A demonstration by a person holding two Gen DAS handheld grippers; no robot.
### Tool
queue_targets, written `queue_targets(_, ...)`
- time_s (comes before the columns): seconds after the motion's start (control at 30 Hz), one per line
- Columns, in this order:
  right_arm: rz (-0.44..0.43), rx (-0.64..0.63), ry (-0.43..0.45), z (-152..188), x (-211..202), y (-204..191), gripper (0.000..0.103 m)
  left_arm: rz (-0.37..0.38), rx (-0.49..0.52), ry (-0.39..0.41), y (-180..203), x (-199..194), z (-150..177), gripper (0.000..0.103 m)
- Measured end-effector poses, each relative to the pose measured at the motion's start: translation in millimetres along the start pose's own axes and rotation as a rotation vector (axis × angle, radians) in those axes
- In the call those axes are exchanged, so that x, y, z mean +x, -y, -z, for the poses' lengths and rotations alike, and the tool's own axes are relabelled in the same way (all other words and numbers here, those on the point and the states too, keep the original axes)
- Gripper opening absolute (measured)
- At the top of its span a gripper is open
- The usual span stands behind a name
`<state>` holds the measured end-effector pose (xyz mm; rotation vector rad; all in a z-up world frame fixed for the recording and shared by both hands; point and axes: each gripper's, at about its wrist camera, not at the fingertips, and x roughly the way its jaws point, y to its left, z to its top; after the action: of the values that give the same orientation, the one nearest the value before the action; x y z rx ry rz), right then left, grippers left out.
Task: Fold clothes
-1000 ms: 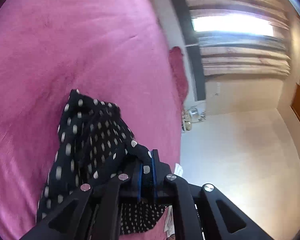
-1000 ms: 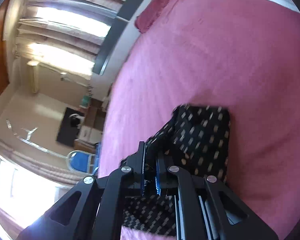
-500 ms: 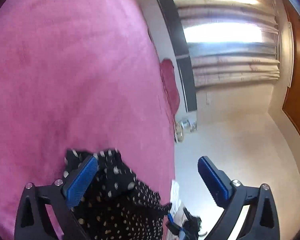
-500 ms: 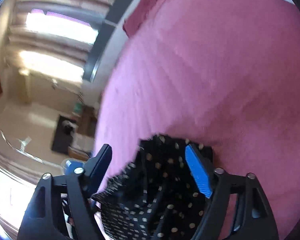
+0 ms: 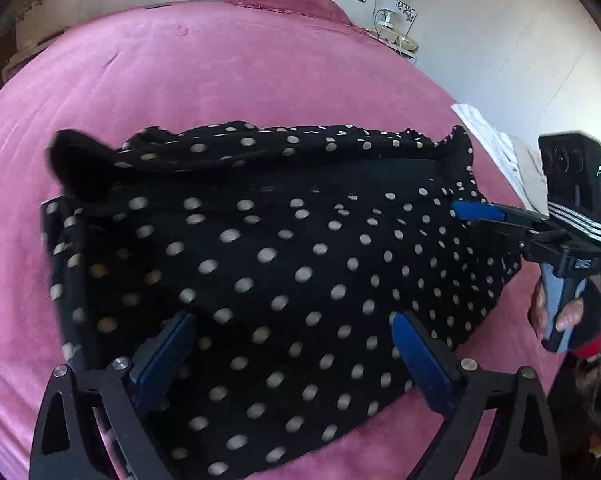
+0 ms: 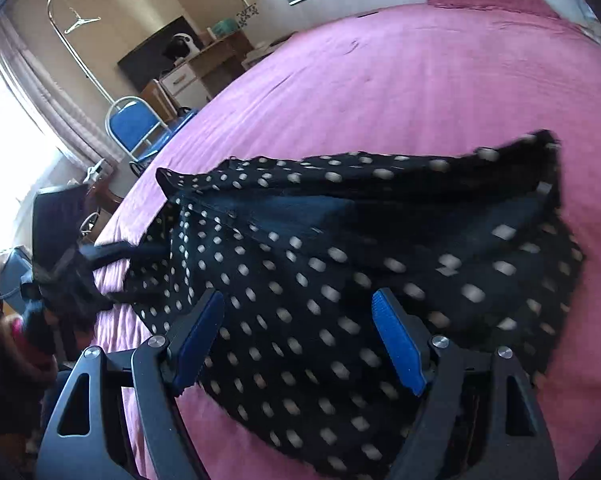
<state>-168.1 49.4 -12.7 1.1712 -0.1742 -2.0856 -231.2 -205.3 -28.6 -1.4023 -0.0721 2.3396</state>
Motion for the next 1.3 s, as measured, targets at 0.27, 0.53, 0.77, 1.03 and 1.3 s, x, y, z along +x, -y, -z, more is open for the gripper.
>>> queue_targets(0.27,0.036,-0.007,0.028,-49.0,16.9,5.3,0.080,-0.002,-0.033,-0.007,-14.6,14.4,-47.8,0.100)
queue_targets(0.53,0.107,0.092,0.136,-84.1,-2.6,35.9,0.080,-0.149,-0.148,0.136,-51.9,2.0,-98.6,0.100)
queue_targets(0.77,0.130,0.016,0.107,-41.4,-29.4,30.5,0.080,-0.139,-0.040,0.142,-33.7,2.7,-80.4,0.100)
queue_targets(1.03,0.179,-0.006,-0.018,-73.9,36.9,25.7,0.080,-0.170,0.055,0.012,-12.1,64.5,-119.7,0.100)
queue_targets(1.3,0.240,0.223,0.106,-114.0,-12.2,77.6,0.080,-0.228,-0.092,0.126,-45.4,40.8,-167.4,0.099)
